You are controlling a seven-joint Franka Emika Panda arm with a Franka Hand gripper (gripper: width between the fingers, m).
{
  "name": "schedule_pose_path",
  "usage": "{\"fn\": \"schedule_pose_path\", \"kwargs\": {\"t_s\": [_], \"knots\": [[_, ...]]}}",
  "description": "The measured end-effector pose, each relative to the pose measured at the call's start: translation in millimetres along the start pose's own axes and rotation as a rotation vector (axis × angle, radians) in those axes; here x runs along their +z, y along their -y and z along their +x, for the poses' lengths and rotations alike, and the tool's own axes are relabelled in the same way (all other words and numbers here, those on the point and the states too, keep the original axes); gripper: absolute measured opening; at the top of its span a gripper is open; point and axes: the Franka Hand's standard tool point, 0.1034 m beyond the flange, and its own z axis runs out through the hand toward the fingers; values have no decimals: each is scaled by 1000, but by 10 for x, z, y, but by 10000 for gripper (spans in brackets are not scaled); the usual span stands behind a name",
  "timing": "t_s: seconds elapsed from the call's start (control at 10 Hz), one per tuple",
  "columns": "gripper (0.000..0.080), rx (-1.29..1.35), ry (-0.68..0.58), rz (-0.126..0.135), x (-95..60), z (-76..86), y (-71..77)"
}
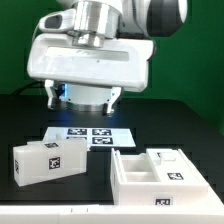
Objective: Assemble cabinet
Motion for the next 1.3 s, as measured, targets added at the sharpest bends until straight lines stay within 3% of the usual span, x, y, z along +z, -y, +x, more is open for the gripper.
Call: {"fn": "schedule_pose_path", "kwargs": {"t_s": [0.3,0.6,0.9,1.1,1.3], "knots": [[796,-211,105,0,146,-181,-184],[796,-399,118,-4,178,-232,-160],[796,-391,139,0,190,-257,-201],[796,-329,306,56,232,-409,-321],[796,-316,405,82,258,-591,-320]]}}
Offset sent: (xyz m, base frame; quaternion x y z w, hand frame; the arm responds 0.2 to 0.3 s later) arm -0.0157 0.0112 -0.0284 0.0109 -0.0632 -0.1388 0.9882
